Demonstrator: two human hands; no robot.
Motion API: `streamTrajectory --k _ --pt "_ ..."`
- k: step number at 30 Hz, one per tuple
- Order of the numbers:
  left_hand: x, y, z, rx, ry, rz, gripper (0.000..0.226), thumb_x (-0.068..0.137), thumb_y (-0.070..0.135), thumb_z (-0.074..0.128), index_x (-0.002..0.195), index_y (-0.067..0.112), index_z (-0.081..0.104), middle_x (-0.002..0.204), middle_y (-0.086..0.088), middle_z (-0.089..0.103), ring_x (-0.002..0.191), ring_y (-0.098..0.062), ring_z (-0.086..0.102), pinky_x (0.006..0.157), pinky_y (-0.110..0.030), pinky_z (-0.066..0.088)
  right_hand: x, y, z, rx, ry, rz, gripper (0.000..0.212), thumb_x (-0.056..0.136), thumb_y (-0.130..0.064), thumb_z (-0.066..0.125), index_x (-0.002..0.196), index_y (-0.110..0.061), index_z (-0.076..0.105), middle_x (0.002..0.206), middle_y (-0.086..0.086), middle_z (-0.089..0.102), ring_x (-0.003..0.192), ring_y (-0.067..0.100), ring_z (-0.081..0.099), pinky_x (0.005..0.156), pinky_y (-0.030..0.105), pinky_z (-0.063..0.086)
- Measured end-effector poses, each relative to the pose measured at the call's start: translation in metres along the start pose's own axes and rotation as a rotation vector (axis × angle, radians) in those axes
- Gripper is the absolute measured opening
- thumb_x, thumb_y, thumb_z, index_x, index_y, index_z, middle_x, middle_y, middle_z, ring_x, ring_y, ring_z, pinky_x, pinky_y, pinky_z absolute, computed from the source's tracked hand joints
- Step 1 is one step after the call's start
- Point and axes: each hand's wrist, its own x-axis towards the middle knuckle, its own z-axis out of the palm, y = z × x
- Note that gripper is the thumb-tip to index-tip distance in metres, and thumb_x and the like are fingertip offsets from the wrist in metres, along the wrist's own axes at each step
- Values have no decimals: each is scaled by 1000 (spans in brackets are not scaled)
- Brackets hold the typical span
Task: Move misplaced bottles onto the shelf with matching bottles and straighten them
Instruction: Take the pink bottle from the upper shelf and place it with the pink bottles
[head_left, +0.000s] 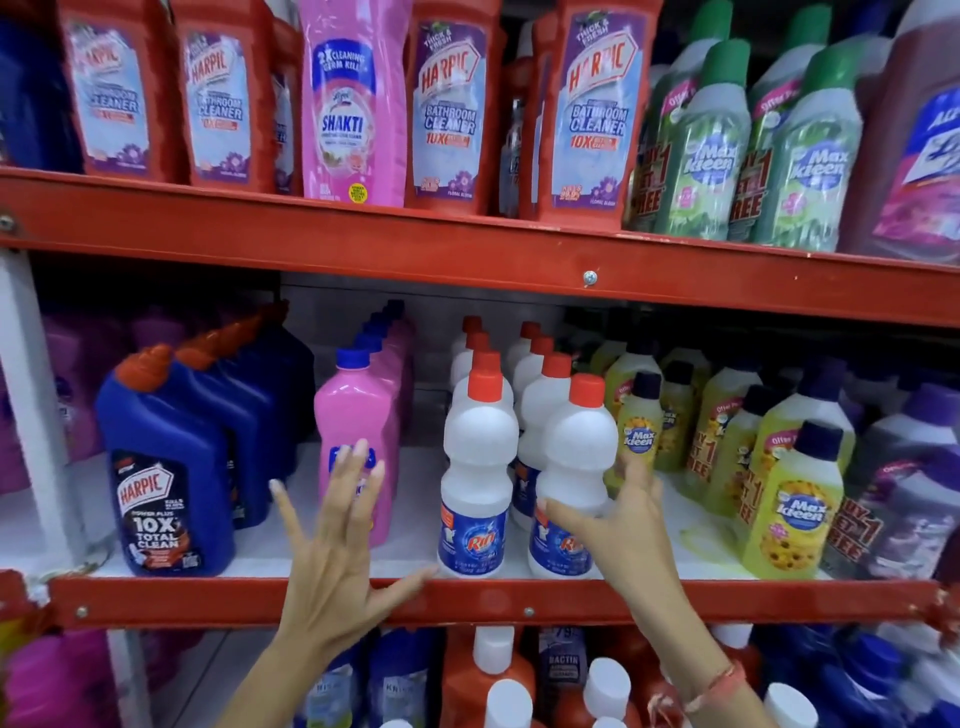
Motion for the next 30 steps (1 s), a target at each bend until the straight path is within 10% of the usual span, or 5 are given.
streamTrajectory --k 5,14,20,24,30 --pt "43 -15 -36 -9 286 -95 81 92 66 31 149 9 22 165 1 5 153 -20 5 117 -64 -12 -8 -54 -12 33 314 -302 65 74 -24 78 128 -19 42 126 -1 37 116 20 46 89 28 39" --pt "158 -47 -101 77 592 -77 70 93 40 47 148 4 24 160 -15 16 153 -27 6 119 -58 -12 17 -182 6 263 273 -693 41 80 -21 73 117 -25 56 115 -10 52 108 3 54 94 10 41" --pt "197 -72 -120 154 519 -40 66 95 42 39 150 6 29 161 -11 25 152 -26 16 122 -58 -3 52 -245 25 287 164 -666 48 79 -29 74 122 -19 56 120 -5 57 110 9 59 99 32 49" --pt "198 -78 -116 200 501 -13 58 97 42 34 145 10 42 157 -10 36 150 -26 23 121 -61 10 80 -274 26 402 -187 -458 65 77 -38 77 132 -16 52 117 -2 68 99 12 70 90 35 57" --pt "198 -81 -111 215 528 -5 56 99 40 30 146 12 41 154 -10 41 147 -27 30 121 -60 16 92 -284 36 570 -347 -387 39 78 -27 78 112 -10 69 104 7 77 88 17 76 79 33 62"
